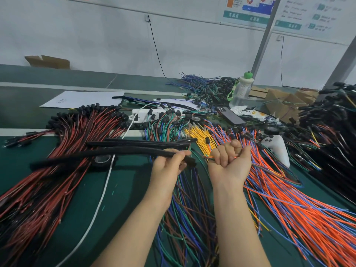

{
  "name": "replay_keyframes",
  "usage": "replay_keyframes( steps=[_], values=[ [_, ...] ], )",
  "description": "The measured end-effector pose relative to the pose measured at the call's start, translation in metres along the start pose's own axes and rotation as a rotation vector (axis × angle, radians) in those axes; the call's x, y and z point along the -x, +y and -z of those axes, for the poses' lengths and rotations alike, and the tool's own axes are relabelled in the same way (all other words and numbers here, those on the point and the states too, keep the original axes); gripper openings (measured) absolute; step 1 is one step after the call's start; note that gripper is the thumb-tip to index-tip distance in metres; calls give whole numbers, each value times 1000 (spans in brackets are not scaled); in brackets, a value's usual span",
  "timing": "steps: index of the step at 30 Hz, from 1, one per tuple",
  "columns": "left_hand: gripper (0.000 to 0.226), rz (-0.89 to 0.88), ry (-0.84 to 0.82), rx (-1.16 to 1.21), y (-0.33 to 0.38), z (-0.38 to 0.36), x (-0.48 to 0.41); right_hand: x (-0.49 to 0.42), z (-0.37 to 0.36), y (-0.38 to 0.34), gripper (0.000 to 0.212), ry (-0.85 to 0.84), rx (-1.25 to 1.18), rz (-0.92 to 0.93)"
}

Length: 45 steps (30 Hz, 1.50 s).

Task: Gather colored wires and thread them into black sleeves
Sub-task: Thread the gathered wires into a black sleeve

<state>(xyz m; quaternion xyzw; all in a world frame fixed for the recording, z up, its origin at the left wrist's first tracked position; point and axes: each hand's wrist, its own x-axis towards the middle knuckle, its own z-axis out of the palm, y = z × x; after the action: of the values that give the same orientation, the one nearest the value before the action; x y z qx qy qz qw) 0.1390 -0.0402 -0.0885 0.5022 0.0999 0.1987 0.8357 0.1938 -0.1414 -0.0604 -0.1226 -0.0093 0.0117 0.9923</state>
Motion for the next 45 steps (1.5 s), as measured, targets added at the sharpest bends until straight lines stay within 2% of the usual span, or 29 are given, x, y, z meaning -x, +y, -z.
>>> replay_keyframes(
  steps=[4,9,11,13,16,21,27,31,36,40,45],
  values=[
    [21,-115,20,-180,1,-2,1,0,-1,1,57,-4,30,-17],
    [14,-81,-63,-371,-2,-7,5,1,-2,6,56,-43,73,-71],
    [25,-50,-137,-424,-1,-5,7,2,-2,9,57,-58,115,-79],
    [25,-17,-175,-359,2,-5,8,1,-1,11,62,-73,150,-95],
    [13,64,-159,-194,4,-6,7,2,-2,14,66,-100,204,-115],
    [5,134,-166,-49,3,-5,6,2,-2,14,68,-129,162,-125],
    [9,137,-244,-43,5,-2,4,3,-2,12,66,-103,87,-126],
    [9,177,-191,-19,8,-4,4,3,-1,9,63,-93,1,-123],
    [27,221,-110,265,16,-2,-2,4,-1,8,58,-78,-60,-131],
    [35,174,-63,189,16,1,-4,6,-2,9,56,-86,-55,-166],
    [32,186,-94,253,12,3,-3,6,-3,10,57,-108,-105,-192]
  ],
)
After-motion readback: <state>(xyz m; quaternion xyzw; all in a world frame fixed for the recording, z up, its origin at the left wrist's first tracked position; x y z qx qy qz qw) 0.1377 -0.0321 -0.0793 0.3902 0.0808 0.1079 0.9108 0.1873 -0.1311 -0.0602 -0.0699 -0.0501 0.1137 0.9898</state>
